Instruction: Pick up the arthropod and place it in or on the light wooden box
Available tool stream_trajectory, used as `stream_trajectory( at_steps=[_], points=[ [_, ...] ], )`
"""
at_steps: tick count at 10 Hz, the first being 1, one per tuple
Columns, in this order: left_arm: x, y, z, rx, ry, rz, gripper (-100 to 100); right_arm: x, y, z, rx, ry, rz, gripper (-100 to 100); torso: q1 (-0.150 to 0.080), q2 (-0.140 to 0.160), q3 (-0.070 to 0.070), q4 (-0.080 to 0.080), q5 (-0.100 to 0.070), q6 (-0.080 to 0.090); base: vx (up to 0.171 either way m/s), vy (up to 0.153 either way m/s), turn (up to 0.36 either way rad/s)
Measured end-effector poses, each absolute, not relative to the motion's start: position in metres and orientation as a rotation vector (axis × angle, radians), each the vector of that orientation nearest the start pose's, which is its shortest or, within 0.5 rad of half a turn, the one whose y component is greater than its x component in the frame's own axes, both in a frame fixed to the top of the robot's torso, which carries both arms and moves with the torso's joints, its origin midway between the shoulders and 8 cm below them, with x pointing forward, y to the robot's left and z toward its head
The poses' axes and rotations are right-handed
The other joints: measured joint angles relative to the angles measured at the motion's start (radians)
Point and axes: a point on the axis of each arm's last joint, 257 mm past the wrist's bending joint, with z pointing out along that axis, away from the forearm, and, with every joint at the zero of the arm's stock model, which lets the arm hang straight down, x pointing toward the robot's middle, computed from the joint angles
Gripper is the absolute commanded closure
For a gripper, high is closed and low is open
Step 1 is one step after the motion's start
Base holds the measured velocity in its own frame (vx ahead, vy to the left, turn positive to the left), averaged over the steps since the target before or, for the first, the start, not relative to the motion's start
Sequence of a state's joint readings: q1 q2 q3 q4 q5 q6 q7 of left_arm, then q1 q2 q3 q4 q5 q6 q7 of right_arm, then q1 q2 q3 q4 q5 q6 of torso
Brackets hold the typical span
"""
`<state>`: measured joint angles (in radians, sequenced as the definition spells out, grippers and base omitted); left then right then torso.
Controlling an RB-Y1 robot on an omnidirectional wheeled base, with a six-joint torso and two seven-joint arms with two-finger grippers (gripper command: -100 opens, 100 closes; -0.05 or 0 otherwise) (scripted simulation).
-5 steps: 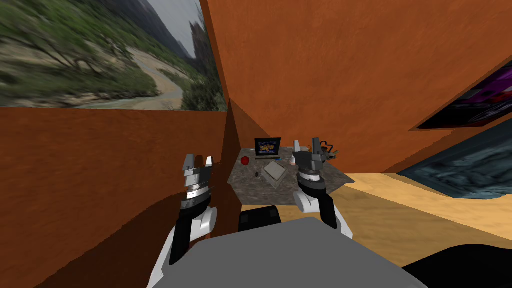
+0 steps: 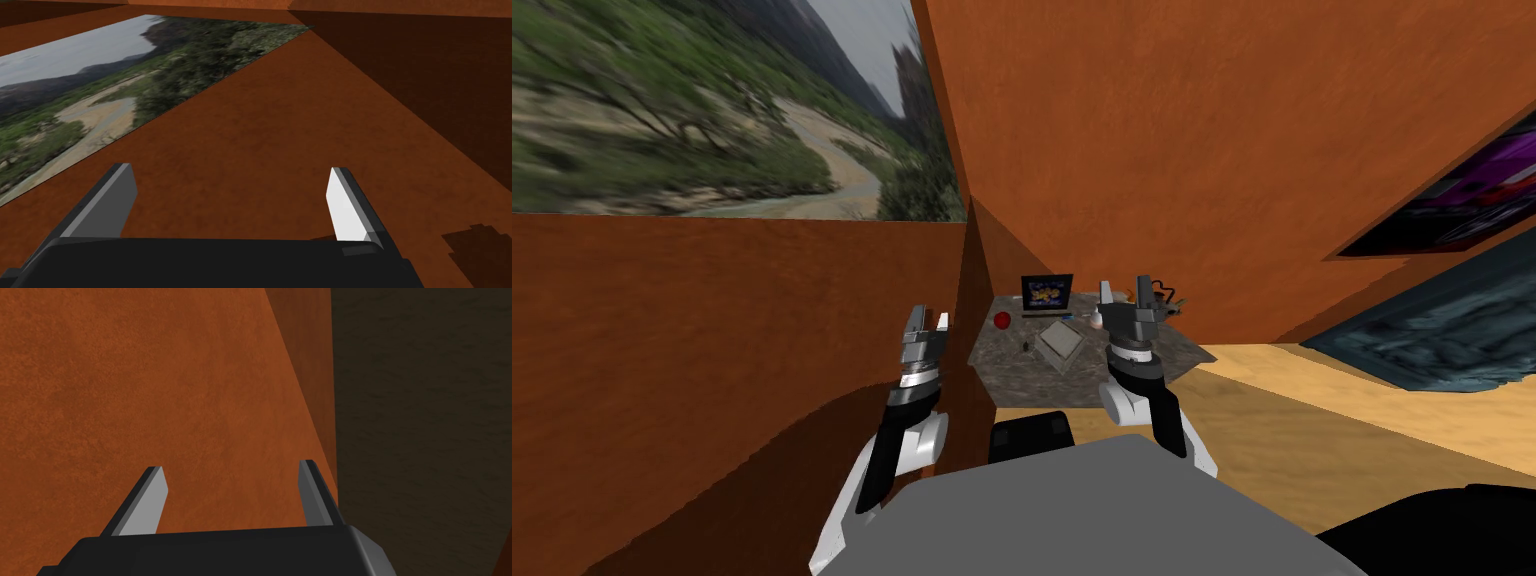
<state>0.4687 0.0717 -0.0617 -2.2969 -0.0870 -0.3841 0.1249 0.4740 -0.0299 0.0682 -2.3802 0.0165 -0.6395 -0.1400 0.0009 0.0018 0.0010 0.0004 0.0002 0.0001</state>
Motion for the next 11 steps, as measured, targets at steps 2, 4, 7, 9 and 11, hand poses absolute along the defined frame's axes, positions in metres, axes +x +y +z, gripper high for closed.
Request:
stream_trajectory(
  at_steps=[2, 4, 7, 9, 11],
  points=[
    [0.379, 0.228, 0.006, -0.711, 0.794, -1.456, -100, 0.297, -0.241, 0.096, 0.463, 0.435, 1.560, 0, 0.000, 0.000, 0.000, 0.000, 0.000, 0.000, -0.024, 0.004, -0.013],
    [0.389, 0.219, -0.003, -0.751, 0.831, -1.482, -100, 0.297, -0.241, 0.096, 0.463, 0.435, 1.560, 0, -0.001, -0.001, 0.000, 0.000, 0.000, 0.000, -0.019, 0.004, -0.020],
    [0.403, 0.202, -0.023, -0.826, 0.895, -1.528, -100, 0.297, -0.241, 0.096, 0.463, 0.435, 1.560, 0, -0.001, -0.001, 0.000, 0.000, 0.000, 0.000, -0.017, 0.006, -0.011],
    [0.414, 0.196, -0.033, -0.871, 0.931, -1.550, -100, 0.297, -0.241, 0.096, 0.463, 0.435, 1.560, 0, -0.001, -0.001, -0.001, 0.000, 0.000, 0.000, -0.014, 0.005, -0.017],
    [0.424, 0.187, -0.045, -0.919, 0.966, -1.572, -100, 0.297, -0.241, 0.096, 0.463, 0.435, 1.560, 0, 0.000, -0.001, -0.001, 0.000, 0.000, 0.000, -0.014, 0.007, -0.018]
  ],
)
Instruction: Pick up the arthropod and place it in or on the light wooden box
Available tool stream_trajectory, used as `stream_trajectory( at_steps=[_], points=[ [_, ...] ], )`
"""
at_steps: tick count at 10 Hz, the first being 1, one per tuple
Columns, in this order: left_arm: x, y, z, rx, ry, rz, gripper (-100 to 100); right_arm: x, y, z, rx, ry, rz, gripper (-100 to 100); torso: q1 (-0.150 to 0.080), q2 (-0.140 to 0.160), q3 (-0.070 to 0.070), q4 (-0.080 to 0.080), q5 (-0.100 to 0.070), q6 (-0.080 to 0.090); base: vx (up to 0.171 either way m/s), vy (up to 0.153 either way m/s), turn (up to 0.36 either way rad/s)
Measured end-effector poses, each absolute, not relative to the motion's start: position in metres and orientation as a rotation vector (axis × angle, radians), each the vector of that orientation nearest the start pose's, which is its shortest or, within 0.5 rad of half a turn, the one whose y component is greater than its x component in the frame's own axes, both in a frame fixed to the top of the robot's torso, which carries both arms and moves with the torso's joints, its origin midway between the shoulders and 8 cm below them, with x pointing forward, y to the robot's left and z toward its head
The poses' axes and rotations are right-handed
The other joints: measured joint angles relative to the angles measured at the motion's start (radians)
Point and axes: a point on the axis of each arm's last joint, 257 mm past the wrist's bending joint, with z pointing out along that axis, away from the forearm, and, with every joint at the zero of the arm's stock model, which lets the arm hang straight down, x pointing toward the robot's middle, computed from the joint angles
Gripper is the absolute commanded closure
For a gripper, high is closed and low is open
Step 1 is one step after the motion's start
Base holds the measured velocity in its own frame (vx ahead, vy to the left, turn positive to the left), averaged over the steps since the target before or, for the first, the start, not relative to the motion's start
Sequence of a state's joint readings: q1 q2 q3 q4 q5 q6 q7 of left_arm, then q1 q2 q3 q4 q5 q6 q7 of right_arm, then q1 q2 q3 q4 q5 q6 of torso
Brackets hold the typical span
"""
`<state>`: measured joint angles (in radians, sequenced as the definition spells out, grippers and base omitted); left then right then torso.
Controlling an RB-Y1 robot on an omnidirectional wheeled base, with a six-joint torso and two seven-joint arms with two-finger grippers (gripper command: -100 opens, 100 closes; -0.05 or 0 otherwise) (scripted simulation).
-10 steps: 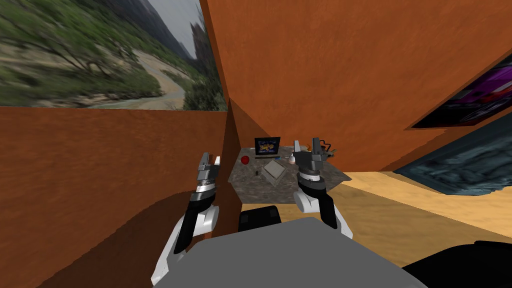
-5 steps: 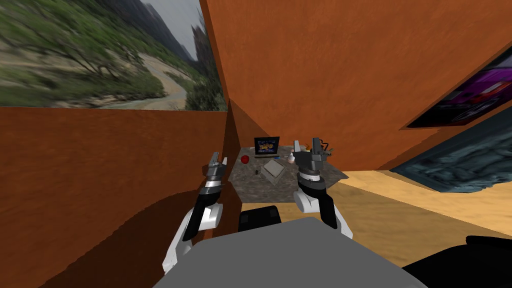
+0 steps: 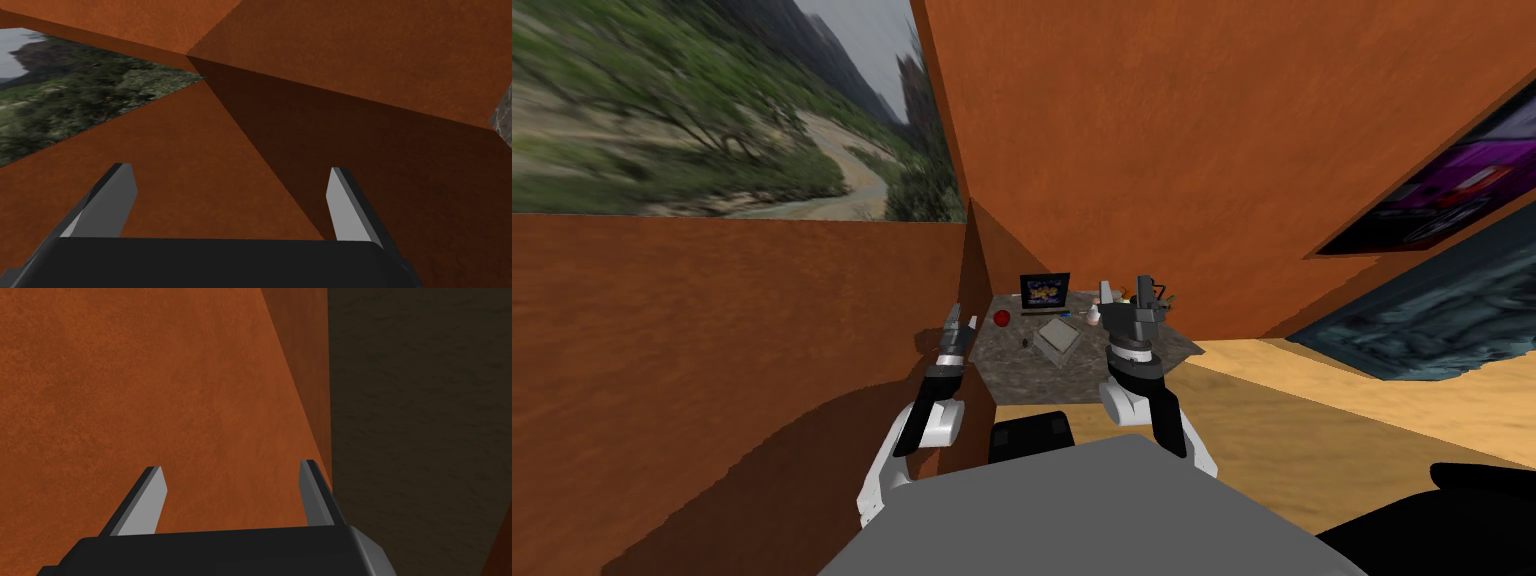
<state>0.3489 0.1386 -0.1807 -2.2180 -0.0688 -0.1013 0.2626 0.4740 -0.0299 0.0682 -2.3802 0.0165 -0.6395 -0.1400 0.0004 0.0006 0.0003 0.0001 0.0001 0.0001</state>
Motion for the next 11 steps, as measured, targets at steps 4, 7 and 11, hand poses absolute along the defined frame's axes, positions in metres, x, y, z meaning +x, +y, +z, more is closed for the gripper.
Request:
stream_trajectory(
  at_steps=[4, 7, 11],
  points=[
    [0.441, 0.168, -0.067, -1.022, 1.039, -1.614, -100, 0.297, -0.241, 0.096, 0.463, 0.435, 1.560, 0, 0.000, 0.000, 0.000, 0.000, 0.000, 0.000, -0.014, 0.008, -0.021],
    [0.453, 0.155, -0.089, -1.108, 1.098, -1.633, -100, 0.297, -0.241, 0.096, 0.463, 0.435, 1.560, 0, 0.000, 0.000, 0.000, 0.000, 0.000, 0.000, -0.014, 0.009, -0.025],
    [0.469, 0.135, -0.110, -1.204, 1.167, -1.653, -100, 0.297, -0.241, 0.096, 0.463, 0.435, 1.560, 0, 0.000, 0.000, 0.000, 0.000, 0.000, 0.000, -0.006, 0.004, -0.020]
  ],
)
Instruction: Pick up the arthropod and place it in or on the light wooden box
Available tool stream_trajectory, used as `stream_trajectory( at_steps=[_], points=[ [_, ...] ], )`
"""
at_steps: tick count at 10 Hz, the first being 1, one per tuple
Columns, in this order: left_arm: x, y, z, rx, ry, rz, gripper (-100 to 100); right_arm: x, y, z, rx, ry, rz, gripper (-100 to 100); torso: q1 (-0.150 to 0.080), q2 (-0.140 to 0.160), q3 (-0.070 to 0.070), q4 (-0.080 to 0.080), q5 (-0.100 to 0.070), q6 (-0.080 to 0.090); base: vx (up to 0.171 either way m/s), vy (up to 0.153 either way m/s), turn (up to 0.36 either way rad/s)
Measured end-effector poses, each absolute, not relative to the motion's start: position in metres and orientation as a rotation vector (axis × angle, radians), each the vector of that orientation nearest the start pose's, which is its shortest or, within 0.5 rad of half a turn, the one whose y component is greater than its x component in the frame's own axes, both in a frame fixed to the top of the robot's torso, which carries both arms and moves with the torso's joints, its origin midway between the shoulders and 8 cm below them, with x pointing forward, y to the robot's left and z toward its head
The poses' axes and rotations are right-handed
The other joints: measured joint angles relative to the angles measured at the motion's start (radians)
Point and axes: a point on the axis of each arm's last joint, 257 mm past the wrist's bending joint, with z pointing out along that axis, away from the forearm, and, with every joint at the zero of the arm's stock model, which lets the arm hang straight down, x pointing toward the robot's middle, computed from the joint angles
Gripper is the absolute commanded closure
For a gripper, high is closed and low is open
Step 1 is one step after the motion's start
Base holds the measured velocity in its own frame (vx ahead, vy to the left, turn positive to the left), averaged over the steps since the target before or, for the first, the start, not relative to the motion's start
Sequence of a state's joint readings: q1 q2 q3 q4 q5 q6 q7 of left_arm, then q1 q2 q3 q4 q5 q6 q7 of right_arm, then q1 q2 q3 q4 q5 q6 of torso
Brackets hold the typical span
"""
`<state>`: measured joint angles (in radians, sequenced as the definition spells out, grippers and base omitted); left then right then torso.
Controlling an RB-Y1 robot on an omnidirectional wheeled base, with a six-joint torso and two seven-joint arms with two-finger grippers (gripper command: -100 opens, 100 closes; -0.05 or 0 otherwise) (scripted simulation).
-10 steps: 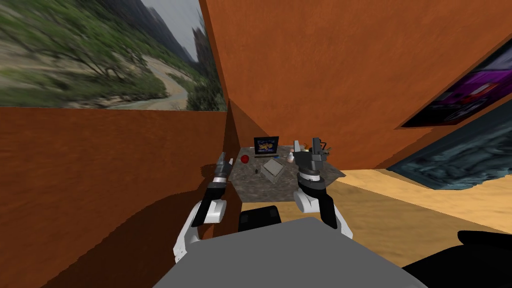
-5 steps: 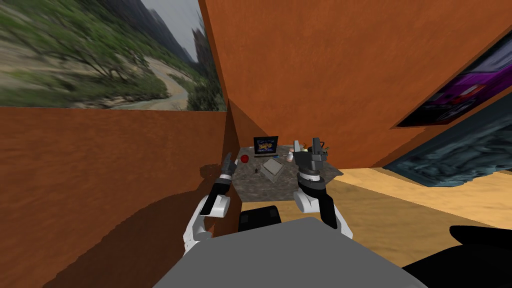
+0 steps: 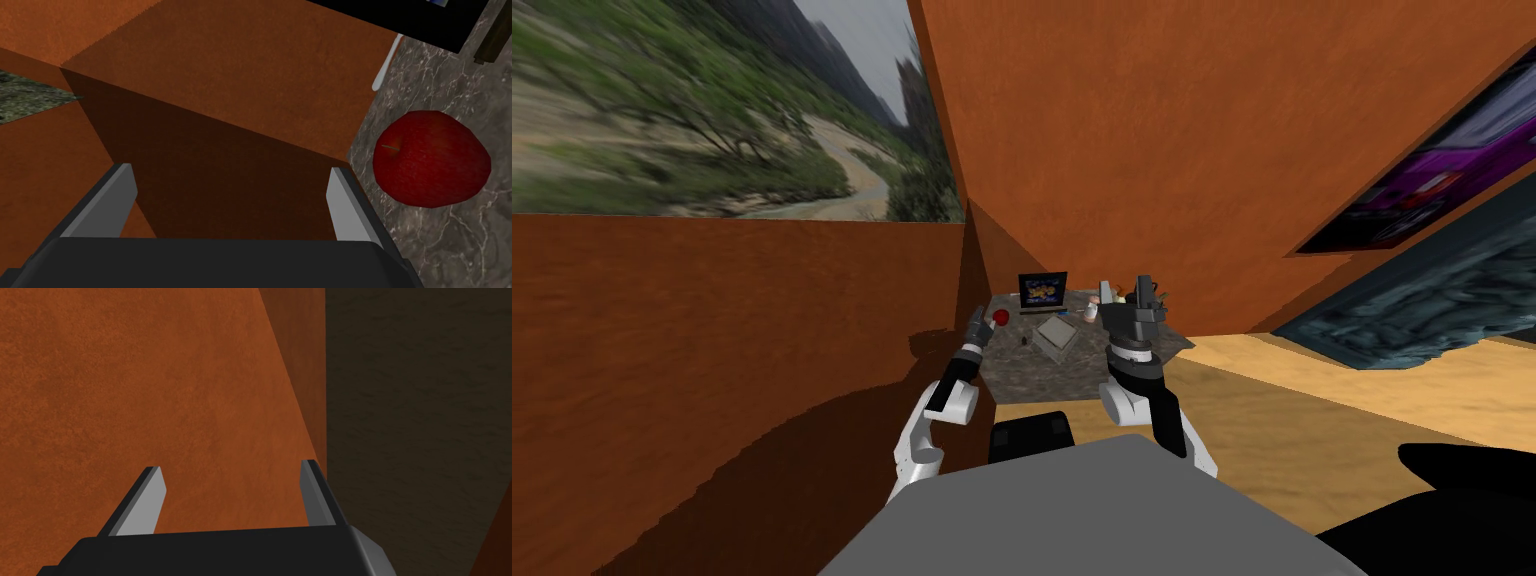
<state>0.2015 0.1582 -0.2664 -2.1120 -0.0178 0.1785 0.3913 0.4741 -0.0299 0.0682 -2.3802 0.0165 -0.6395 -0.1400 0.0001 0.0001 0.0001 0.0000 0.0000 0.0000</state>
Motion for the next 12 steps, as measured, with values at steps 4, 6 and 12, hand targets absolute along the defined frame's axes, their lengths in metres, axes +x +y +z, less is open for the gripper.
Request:
stream_trajectory(
  at_steps=[4, 6, 12],
  points=[
    [0.482, 0.110, -0.135, -1.322, 1.251, -1.668, -100, 0.297, -0.241, 0.096, 0.463, 0.435, 1.560, 0, 0.000, 0.000, 0.000, 0.000, 0.000, 0.000, -0.009, 0.009, -0.027],
    [0.487, 0.100, -0.150, -1.387, 1.298, -1.665, -100, 0.297, -0.241, 0.096, 0.463, 0.435, 1.560, 0, 0.000, 0.000, 0.000, 0.000, 0.000, 0.000, -0.007, 0.007, -0.028],
    [0.494, 0.069, -0.184, -1.551, 1.420, -1.626, -100, 0.297, -0.241, 0.096, 0.463, 0.435, 1.560, 0, 0.000, 0.000, 0.000, 0.000, 0.000, 0.000, -0.003, 0.004, -0.028]
  ],
)
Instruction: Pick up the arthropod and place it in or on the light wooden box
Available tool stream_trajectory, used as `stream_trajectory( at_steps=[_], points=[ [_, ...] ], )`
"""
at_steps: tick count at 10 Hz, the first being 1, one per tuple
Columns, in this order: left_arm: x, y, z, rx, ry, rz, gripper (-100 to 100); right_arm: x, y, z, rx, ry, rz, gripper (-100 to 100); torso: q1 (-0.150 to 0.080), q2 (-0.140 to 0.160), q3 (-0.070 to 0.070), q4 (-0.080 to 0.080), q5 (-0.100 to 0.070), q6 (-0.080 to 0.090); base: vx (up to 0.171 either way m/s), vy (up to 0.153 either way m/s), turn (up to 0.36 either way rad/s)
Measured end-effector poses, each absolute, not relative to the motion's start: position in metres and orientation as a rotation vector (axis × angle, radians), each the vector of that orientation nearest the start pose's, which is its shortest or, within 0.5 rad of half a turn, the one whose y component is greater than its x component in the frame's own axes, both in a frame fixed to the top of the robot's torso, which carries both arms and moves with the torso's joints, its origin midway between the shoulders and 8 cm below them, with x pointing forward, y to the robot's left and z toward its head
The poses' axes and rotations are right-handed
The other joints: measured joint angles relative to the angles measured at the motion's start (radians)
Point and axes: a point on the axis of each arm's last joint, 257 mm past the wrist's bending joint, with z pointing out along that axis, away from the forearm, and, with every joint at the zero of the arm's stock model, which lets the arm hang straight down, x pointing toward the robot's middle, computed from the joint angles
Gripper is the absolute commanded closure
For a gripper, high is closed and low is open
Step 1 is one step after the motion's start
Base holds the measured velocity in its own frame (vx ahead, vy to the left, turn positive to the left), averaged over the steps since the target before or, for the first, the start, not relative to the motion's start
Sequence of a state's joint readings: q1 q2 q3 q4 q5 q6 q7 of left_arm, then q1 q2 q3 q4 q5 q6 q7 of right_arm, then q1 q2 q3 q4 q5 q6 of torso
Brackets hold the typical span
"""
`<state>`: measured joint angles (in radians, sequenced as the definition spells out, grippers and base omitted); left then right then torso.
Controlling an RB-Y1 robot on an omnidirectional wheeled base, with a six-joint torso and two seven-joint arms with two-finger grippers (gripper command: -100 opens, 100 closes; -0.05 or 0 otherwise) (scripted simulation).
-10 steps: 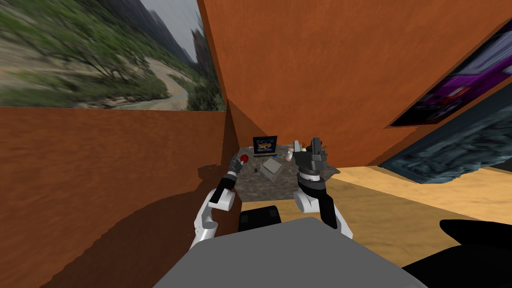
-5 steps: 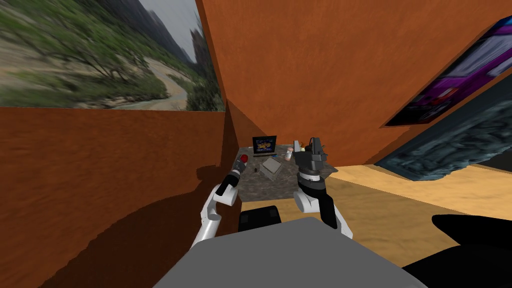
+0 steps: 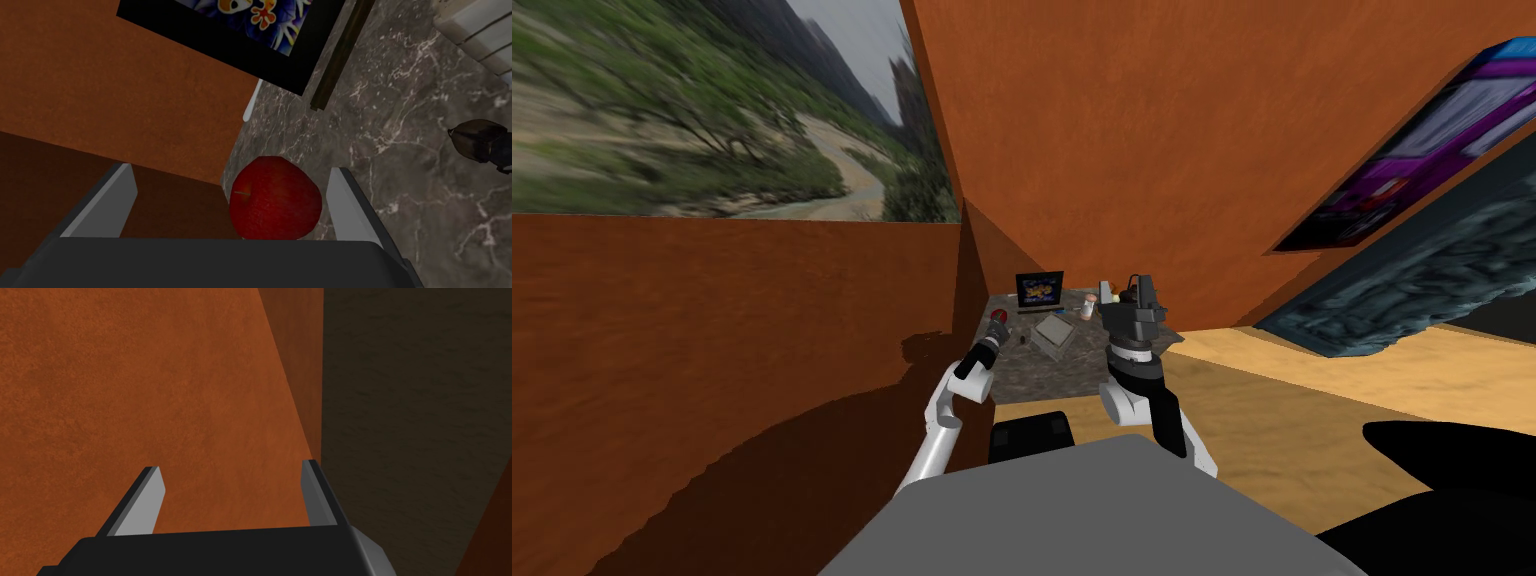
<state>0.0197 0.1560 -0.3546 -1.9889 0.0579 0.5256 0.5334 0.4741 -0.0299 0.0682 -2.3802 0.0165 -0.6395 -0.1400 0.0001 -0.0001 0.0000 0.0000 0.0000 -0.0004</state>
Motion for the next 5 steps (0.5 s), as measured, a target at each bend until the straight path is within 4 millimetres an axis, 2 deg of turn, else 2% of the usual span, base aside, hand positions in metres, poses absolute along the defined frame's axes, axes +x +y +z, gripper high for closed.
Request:
stream_trajectory(
  at_steps=[4, 5],
  points=[
    [0.499, 0.048, -0.211, -1.671, 1.514, -1.581, -100, 0.297, -0.241, 0.096, 0.463, 0.435, 1.560, 0, 0.000, 0.000, 0.000, 0.000, 0.000, 0.000, -0.002, 0.003, -0.022],
    [0.498, 0.049, -0.216, -1.687, 1.526, -1.564, -100, 0.297, -0.241, 0.096, 0.463, 0.435, 1.560, 0, 0.000, 0.000, 0.000, 0.000, 0.000, 0.000, 0.000, 0.002, -0.039]
  ],
)
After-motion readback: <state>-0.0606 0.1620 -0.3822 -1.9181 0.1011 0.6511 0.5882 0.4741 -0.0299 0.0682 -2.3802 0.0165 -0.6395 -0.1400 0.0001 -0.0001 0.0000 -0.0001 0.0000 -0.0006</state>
